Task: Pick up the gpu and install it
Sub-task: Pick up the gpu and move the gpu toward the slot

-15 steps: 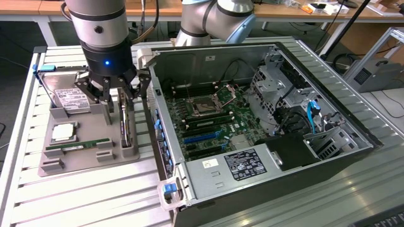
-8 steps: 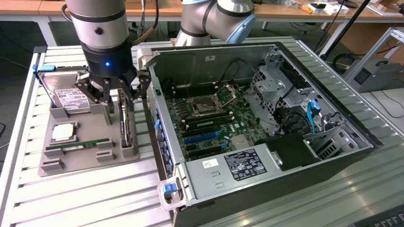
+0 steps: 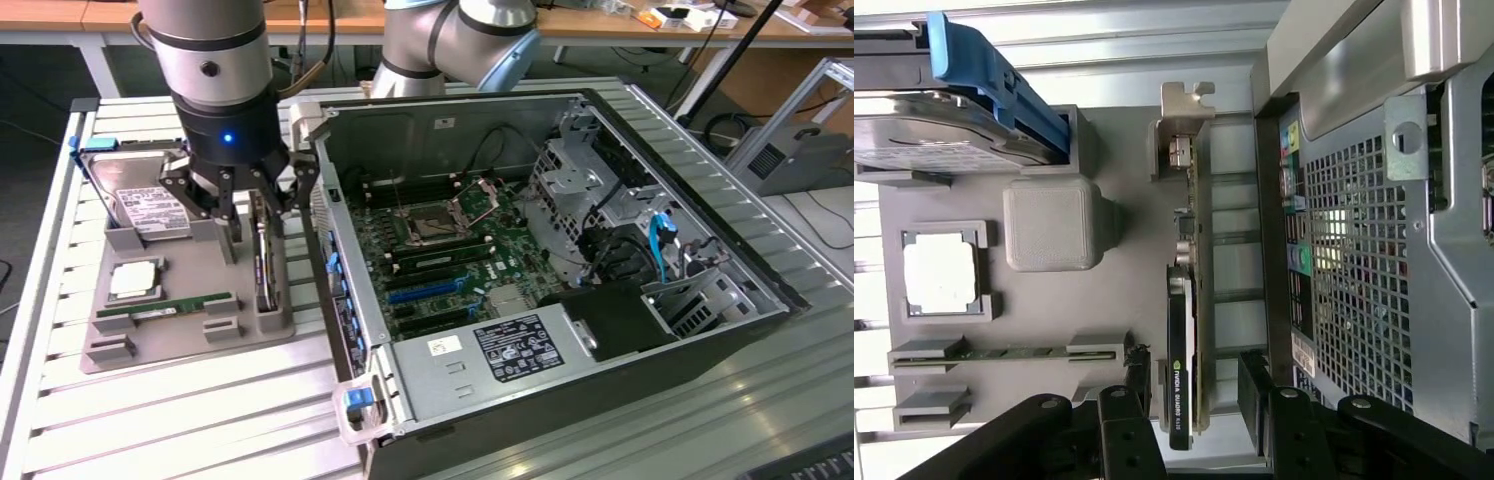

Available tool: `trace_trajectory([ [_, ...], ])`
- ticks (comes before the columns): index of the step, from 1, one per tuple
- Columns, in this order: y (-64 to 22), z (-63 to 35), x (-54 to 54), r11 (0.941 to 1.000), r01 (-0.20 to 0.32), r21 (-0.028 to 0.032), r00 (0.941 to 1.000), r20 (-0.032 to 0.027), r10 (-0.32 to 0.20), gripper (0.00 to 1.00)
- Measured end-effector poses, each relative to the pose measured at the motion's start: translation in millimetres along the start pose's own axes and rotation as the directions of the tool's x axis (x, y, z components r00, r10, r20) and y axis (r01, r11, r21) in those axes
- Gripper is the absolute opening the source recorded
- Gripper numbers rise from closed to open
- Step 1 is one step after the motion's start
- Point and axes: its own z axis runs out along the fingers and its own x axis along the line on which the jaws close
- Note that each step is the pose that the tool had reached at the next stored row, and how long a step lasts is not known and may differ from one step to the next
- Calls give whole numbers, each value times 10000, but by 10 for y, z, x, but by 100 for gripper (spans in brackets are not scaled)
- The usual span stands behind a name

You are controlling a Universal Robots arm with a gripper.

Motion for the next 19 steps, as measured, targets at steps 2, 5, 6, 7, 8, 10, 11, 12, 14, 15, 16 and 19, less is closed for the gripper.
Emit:
trace_trajectory([
  [2, 0, 8, 0, 10000, 0, 5, 10000, 0, 0, 48],
  [5, 0, 18, 0, 10000, 0, 9, 10000, 1, 0, 48],
  [6, 0, 21, 1, 10000, 0, 10, 10000, 1, 0, 48],
  [7, 0, 24, 1, 10000, 0, 11, 10000, 1, 0, 48],
  [8, 0, 27, 1, 10000, 1, 13, 10000, 1, -1, 48],
  [10, 0, 33, 1, 10000, 0, 16, 10000, 1, 0, 48],
  [11, 0, 36, 1, 10000, 0, 17, 10000, 1, 0, 48],
  [12, 0, 40, 1, 10000, 0, 18, 10000, 1, 0, 48],
  [14, 0, 51, 1, 10000, 0, 19, 10000, 2, 0, 48],
  [15, 0, 54, 1, 10000, 1, 20, 10000, 2, -1, 48],
  [16, 0, 59, 2, 10000, 0, 21, 10000, 2, 0, 48],
  [19, 0, 68, 2, 10000, 1, 21, 10000, 2, -1, 48],
])
